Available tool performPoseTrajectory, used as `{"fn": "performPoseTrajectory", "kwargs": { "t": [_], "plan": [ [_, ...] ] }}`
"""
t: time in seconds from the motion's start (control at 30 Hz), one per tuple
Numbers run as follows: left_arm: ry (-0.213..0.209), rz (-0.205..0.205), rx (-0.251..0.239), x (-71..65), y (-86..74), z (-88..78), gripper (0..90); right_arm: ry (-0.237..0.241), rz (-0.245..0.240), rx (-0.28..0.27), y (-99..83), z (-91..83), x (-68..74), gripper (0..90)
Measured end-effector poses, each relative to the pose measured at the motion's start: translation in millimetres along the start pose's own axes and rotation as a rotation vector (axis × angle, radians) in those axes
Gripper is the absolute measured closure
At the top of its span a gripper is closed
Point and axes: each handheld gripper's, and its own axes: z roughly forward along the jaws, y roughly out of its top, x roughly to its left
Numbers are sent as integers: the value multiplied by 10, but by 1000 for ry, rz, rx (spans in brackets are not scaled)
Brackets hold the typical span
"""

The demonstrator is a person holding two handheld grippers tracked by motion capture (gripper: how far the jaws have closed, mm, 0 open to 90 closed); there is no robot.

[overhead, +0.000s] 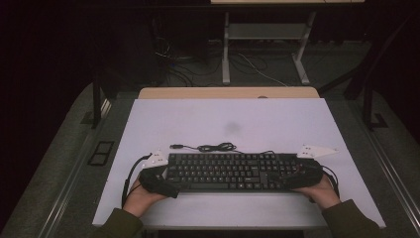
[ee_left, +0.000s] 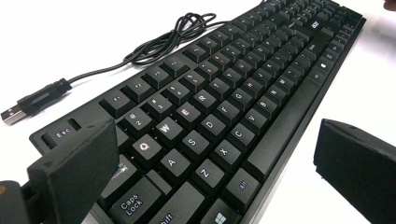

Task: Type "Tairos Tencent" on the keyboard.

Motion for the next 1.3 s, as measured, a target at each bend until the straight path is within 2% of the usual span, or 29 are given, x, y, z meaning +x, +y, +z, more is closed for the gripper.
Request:
{"fn": "performPoseTrajectory", "kwargs": {
  "t": [0.7, 1.3],
  "plan": [
    [-15, 0, 2, -24, 11, 40, 0, 45, -22, 8, 95, 206, 98, 98],
    [-15, 2, -2, -19, 11, 37, 0, 68, -27, 15, 176, 373, 111, 100]
  ]
}}
